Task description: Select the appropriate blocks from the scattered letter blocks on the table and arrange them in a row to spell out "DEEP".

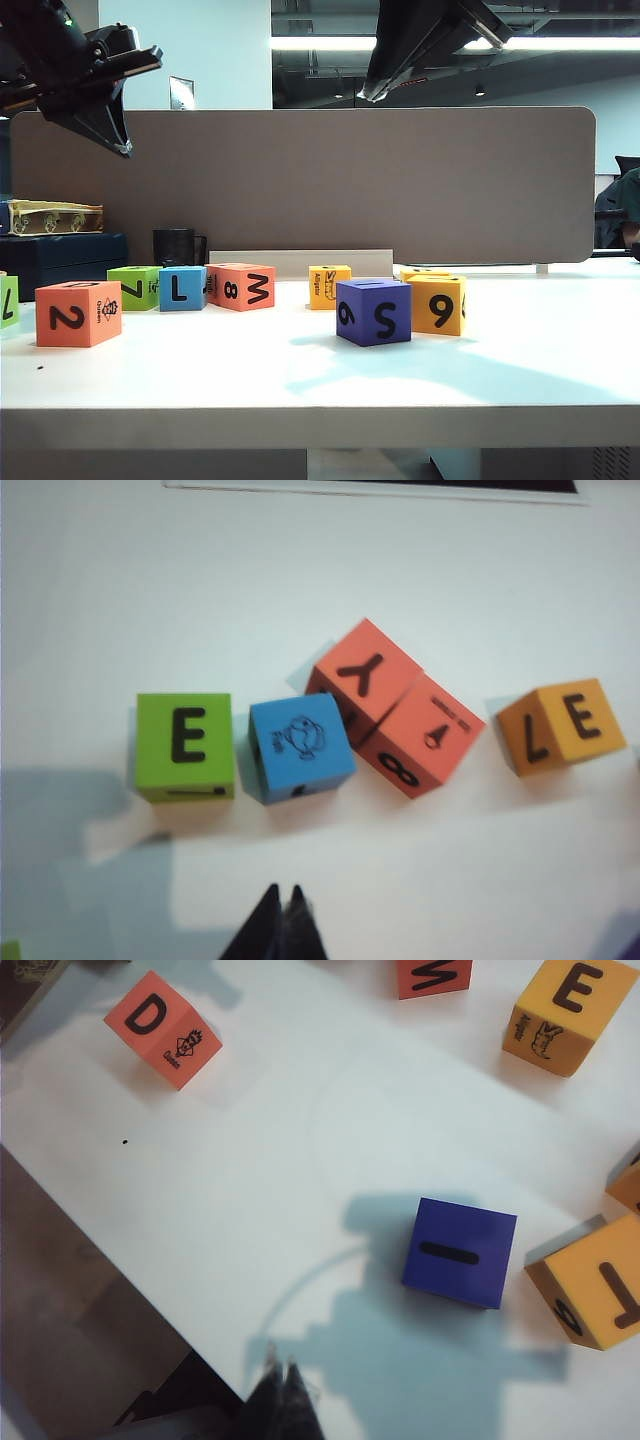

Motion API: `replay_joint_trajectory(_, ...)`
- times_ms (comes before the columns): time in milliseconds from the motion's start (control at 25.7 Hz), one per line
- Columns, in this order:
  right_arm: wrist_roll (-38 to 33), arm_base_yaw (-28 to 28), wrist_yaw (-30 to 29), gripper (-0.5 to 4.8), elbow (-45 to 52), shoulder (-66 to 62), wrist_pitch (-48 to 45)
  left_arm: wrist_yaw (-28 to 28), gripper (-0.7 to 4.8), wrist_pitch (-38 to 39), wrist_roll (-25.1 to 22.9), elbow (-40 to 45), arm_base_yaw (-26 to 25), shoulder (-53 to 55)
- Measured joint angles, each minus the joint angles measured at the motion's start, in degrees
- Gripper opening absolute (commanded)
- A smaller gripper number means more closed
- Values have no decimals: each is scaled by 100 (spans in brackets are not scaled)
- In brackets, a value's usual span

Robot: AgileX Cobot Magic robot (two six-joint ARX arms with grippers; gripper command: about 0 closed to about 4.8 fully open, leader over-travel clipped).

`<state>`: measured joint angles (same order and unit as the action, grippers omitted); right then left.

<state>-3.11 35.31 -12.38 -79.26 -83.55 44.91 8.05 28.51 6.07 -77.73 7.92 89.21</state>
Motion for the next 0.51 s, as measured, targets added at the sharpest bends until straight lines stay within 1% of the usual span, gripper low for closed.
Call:
replay_joint_trajectory(195,-2,-2,431,-2,0,0,-9,-170,-5,-149,17,-7,-4,435)
replay_joint_trajectory(350,2,-2,485,-2,0,0,-9,-234,-4,-446,116,-52,-2,951)
replay_joint_trajectory(506,2,0,485,-2,0,0,-4,-411,-3,-358,146,-658,-4,1572)
